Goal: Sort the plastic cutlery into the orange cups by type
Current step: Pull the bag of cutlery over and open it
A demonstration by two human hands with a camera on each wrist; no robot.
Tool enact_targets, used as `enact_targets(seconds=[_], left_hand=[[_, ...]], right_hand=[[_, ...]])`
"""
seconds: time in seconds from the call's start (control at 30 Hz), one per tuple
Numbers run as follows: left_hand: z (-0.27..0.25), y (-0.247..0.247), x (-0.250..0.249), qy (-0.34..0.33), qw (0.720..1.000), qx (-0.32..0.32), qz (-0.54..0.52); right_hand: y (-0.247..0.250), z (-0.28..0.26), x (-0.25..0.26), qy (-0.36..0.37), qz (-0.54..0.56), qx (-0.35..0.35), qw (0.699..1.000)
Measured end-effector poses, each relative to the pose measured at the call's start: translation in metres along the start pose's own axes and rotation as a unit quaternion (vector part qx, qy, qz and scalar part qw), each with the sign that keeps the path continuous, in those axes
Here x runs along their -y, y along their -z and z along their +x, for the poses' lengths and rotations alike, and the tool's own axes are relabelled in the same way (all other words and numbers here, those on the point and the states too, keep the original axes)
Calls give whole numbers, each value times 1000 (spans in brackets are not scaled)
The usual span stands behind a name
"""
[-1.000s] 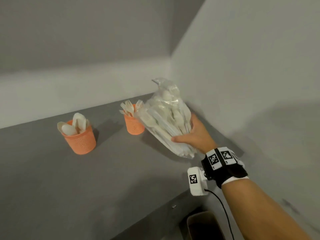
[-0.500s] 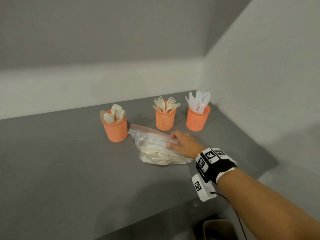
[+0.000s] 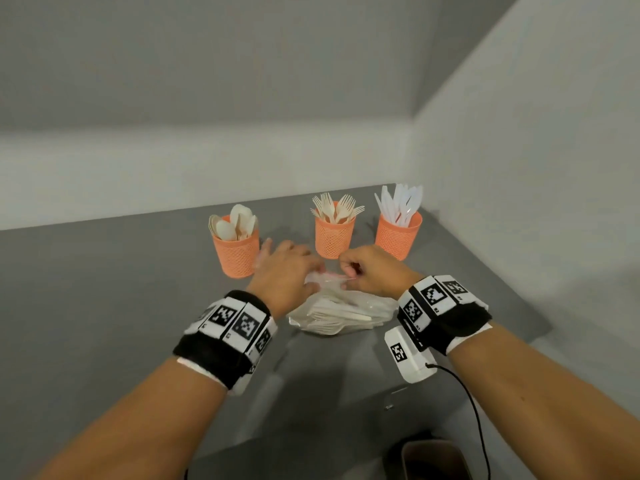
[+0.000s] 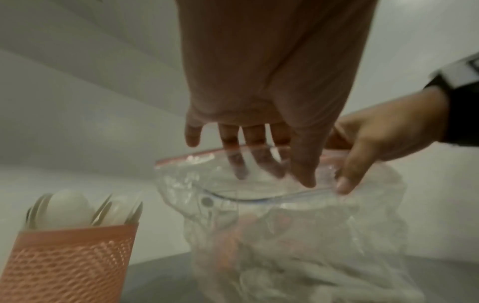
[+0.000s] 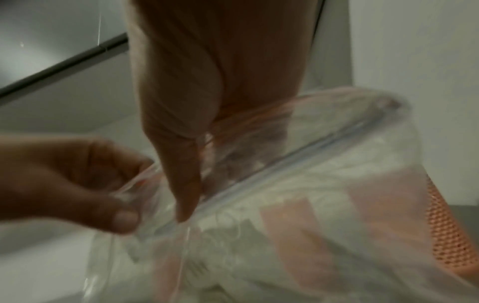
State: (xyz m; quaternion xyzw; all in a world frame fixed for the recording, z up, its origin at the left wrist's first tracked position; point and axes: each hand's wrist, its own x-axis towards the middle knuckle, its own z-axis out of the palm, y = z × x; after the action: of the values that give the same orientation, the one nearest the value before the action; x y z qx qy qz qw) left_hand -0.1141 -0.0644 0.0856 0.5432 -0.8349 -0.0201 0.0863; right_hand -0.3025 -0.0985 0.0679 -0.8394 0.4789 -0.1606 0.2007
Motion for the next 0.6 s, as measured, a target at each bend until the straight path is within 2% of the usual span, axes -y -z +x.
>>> enact_targets(seconds=[0.07, 0.1, 0.17, 0.2, 0.33, 0.5, 0.57, 0.6], left_hand=[[6, -1, 4, -22, 999, -19, -36], [5, -2, 6, -27, 993, -40, -103], [3, -5, 11, -27, 964, -57, -259], [3, -5, 14, -22, 952, -55, -300], [2, -7, 18, -6, 952, -38, -304], [7, 0, 14, 22, 918, -108, -382], [7, 5, 10, 26, 917, -123, -379], [5, 6, 9, 17, 921, -102, -375]], right_hand=[[9, -8, 5, 2, 73, 23, 997], [12, -12, 6, -5, 120, 33, 992], [17, -19, 6, -30, 169, 56, 984], [18, -22, 5, -41, 160, 71, 984], [11, -30, -2, -76, 149, 112, 979], [12, -34, 3, -117, 178, 152, 965], [12, -33, 4, -122, 184, 129, 967], [13, -32, 3, -127, 179, 77, 972]])
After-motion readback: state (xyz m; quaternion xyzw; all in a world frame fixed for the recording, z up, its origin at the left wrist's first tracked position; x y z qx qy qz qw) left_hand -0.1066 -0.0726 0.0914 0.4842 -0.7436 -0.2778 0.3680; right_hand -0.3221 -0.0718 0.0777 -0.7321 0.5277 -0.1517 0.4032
